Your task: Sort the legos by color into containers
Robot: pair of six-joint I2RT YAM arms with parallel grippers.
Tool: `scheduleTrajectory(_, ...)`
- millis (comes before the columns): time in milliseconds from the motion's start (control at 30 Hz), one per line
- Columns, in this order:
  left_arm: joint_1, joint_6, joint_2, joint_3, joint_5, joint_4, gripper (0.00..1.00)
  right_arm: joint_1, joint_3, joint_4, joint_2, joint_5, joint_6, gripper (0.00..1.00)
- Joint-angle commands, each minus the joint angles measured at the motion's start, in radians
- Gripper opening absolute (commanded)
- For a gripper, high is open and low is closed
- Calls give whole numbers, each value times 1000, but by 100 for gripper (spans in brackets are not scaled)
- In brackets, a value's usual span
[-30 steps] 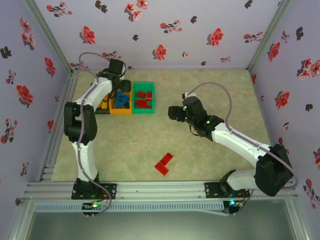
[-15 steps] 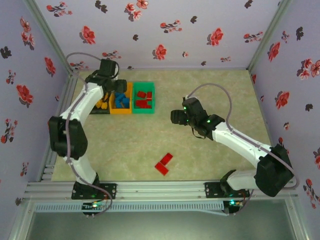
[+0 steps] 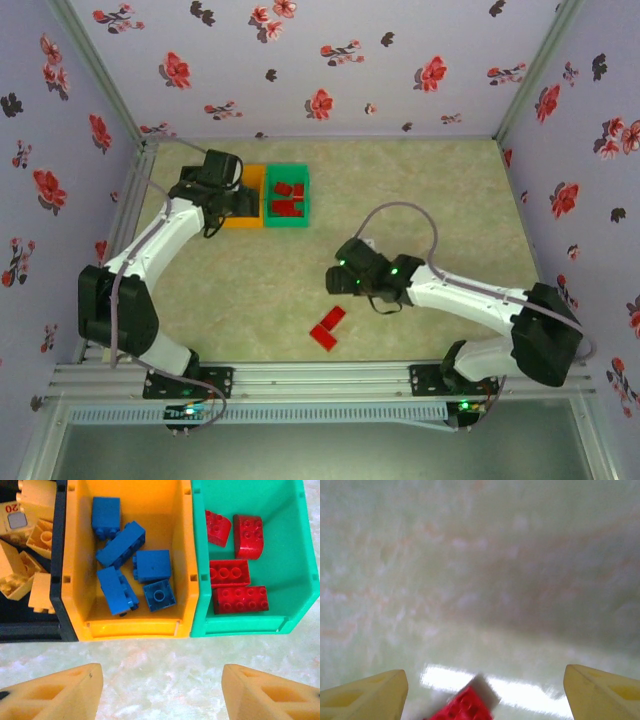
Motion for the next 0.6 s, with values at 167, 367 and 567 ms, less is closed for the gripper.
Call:
scheduleTrajectory(167, -31, -33, -49, -30, -41, -10, 65, 146, -23, -64, 49, 16, 344, 84)
scheduleTrajectory(367, -49, -30, -62, -23, -67, -33, 65, 165, -28, 0, 111, -48, 379, 78)
scheduleTrajectory(567, -61, -19, -64, -12, -94, -60, 64, 168, -22, 62, 169, -102, 369, 75)
